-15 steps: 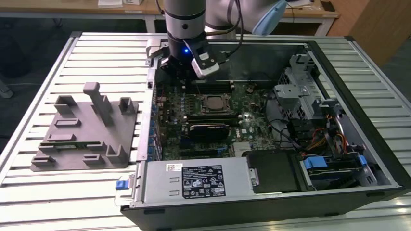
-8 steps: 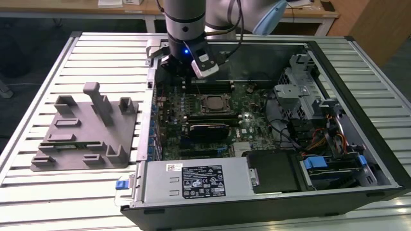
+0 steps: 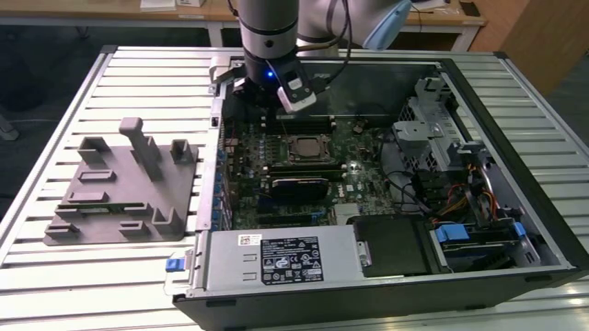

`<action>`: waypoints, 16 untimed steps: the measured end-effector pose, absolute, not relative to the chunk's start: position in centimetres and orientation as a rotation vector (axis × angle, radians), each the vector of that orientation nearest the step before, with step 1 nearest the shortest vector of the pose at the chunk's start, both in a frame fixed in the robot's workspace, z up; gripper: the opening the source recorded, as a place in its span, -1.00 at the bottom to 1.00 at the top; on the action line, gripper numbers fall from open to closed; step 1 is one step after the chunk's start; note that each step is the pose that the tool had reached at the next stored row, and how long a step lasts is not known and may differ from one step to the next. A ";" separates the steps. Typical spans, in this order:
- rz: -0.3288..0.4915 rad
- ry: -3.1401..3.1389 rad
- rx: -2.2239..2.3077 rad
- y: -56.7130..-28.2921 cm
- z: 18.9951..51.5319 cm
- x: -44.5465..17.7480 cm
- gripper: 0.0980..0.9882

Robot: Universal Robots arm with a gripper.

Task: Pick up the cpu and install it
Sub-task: 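Install the first cpu locking lever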

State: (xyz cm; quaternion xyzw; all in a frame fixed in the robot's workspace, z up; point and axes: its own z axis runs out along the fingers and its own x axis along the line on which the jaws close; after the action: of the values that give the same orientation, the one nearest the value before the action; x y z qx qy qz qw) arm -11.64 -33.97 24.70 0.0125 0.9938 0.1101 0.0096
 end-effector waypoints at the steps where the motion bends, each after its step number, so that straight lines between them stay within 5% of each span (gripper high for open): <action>1: 0.349 3.103 0.039 -34.0 24.7 -11.6 -0.98; 16: 0.356 3.101 0.046 -34.0 24.7 -8.6 -0.98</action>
State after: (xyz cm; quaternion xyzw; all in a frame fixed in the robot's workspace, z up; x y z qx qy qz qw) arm -8.64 -33.97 24.68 0.0147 0.9933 0.1139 0.0097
